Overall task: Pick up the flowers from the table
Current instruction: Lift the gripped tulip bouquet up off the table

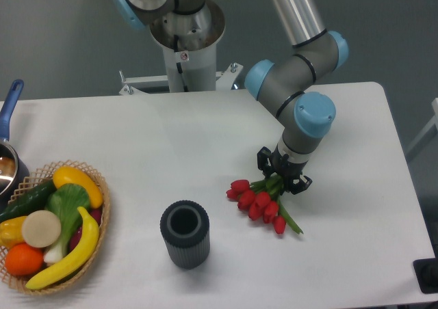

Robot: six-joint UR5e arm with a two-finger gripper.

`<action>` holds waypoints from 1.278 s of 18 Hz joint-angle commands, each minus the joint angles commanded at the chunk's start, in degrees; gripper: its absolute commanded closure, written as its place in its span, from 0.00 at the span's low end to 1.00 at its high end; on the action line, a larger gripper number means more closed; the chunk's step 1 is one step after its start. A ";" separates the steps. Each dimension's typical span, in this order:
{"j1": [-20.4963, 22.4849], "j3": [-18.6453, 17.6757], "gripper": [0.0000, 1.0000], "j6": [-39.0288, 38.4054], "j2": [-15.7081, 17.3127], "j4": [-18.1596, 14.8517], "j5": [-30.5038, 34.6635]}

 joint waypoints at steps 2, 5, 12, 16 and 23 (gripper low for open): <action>0.18 0.27 0.54 0.09 0.17 0.00 0.00; 0.35 1.23 0.54 0.00 1.93 0.00 -0.18; 1.40 1.50 0.54 0.00 6.93 -0.44 -0.17; 1.67 2.64 0.54 -1.83 10.28 -0.53 -1.23; 3.60 4.66 0.54 -9.40 14.50 -0.44 -10.53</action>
